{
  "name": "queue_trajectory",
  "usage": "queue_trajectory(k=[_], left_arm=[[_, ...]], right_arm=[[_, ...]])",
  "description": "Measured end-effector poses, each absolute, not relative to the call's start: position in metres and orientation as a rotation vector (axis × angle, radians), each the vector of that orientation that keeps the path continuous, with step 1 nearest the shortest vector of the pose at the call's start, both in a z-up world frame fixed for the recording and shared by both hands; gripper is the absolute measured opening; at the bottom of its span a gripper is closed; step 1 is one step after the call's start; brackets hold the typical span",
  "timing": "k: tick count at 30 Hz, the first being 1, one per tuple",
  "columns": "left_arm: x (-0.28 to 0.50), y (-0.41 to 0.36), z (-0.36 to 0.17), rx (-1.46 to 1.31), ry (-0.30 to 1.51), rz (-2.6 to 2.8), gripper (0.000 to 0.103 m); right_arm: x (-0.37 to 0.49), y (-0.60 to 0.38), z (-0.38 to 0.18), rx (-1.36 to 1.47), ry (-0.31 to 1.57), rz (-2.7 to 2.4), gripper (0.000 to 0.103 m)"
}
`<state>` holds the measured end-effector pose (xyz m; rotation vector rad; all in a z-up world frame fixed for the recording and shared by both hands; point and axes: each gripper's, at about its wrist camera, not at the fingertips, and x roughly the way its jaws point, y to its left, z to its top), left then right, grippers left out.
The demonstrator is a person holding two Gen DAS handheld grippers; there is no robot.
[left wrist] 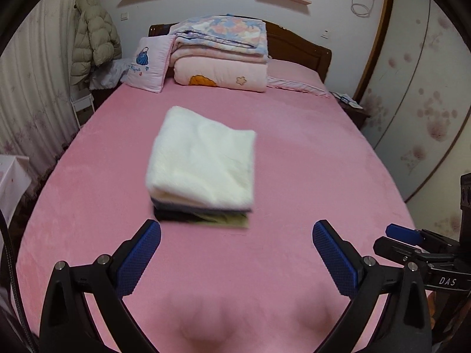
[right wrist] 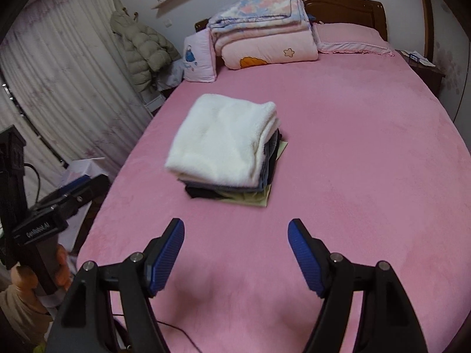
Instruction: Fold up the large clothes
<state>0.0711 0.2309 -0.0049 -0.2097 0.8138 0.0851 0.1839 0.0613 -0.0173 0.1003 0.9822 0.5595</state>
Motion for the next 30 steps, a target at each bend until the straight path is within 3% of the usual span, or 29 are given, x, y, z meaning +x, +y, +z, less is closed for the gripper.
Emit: queue_trajectory(k=[5,10,20,30], left_arm=[[0.002,0.163,-0.001,-0.238,0.823,0.077,0.102],[-0.041,0.112,-0.022,-0.248,0.851,0.115,0.102],[-0.087,0.054,-0.079,-0.259,0.953,0.15,0.102],[-0.112,0.017,-0.075,-0.186,0.937,0.156,0.102]], right_arm=[[0.113,0.008,0.01,0.037,0.943,0.57,0.073],[0.064,-0.037,-0.005,0.004,0.937,0.514,0.073],[-0.002,-0.089,-0.06,-0.043,0.983,0.374,0.073],[-0.036,-0.12,-0.05,-0.015,0.925,0.297,0.073]])
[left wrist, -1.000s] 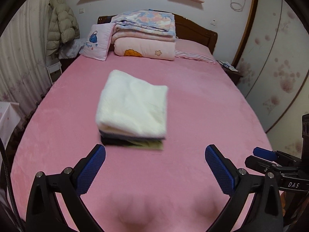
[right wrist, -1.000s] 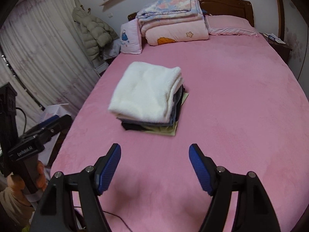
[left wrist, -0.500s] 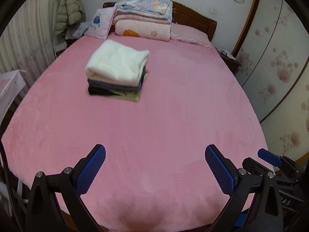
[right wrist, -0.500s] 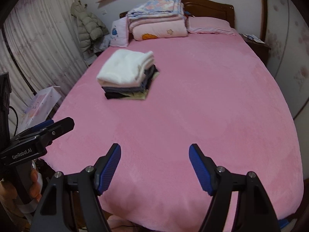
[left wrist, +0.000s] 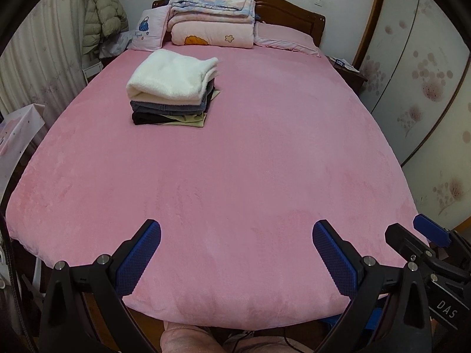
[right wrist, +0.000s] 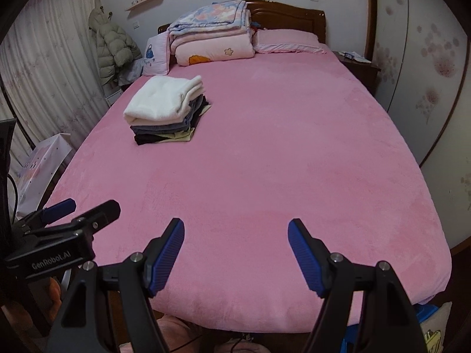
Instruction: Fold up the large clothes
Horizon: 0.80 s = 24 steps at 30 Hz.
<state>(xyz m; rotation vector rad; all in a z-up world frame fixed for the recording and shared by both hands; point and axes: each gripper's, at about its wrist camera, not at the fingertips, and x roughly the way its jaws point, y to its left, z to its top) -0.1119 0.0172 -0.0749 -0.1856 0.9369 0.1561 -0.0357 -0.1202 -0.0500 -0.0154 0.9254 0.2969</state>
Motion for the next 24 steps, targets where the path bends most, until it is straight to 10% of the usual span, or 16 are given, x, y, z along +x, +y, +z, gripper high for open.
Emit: queue_trajectory(k=[24], left_arm=[[-0.101,-0.011,-0.057,-0.121,0.912,0.185,0.102]], right_arm=[[-0.03,-0.124,-0.048,-0.035,0.939,0.254,0.073]])
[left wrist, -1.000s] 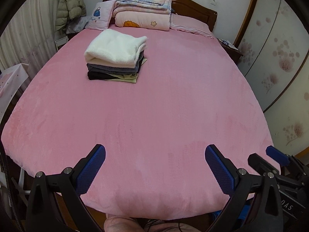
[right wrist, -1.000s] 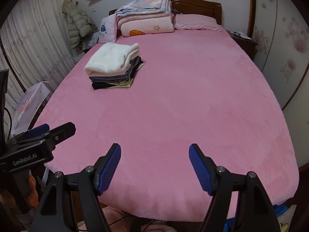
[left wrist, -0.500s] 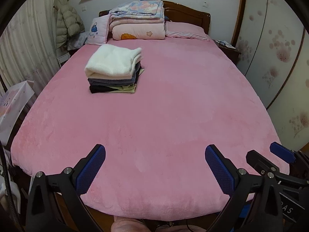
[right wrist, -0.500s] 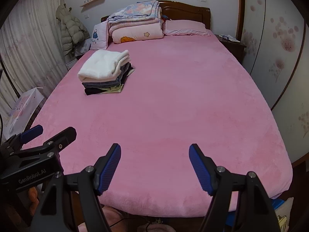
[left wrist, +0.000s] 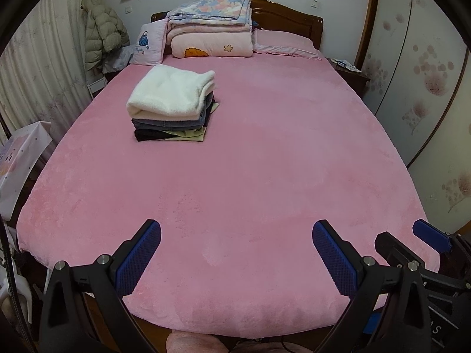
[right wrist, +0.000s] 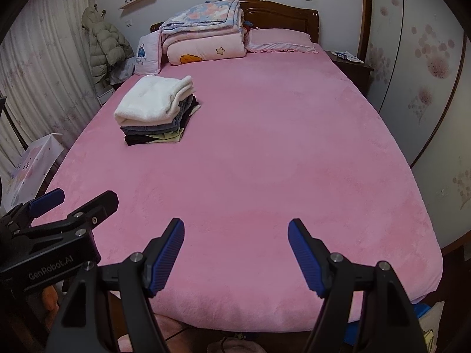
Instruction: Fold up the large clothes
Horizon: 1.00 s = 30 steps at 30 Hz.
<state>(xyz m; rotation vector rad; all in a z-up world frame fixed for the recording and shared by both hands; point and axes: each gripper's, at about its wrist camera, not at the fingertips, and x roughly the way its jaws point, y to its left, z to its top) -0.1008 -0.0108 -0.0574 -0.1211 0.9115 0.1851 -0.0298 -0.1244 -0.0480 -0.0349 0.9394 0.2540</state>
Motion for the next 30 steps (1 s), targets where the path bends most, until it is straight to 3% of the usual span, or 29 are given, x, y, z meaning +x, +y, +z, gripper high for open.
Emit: queue_trajectory(k=[30], left_arm=[[-0.065,-0.01,-0.058,-0.094,0.958,0.143,0.102]], right_arm=[[-0.003,-0.133,-0.049,-0.029,0.967,0.193,0.073]])
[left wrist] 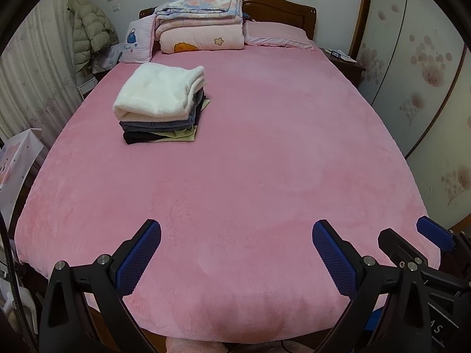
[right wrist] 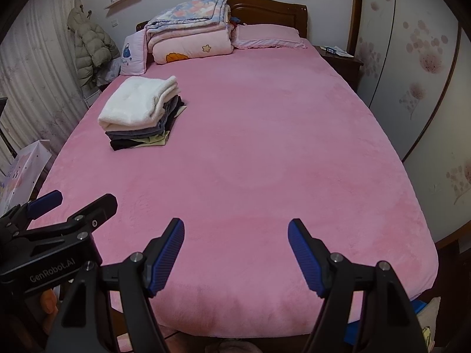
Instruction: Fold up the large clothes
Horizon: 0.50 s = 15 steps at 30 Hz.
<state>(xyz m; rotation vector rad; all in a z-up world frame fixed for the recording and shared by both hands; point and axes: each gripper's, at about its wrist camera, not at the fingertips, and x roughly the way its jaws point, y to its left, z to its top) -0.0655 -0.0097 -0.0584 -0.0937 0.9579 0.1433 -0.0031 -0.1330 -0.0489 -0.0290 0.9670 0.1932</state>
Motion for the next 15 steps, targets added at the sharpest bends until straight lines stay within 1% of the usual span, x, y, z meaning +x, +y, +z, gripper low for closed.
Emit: queue_trajectory(k=[15], left_arm=[[-0.0566,-0.011,-0.0601,-0.077,0.975,0.126,0.102]], right_arm=[[0.0004,-0.1364,-0.0488,-0.021,0.974,0.177,0.073]])
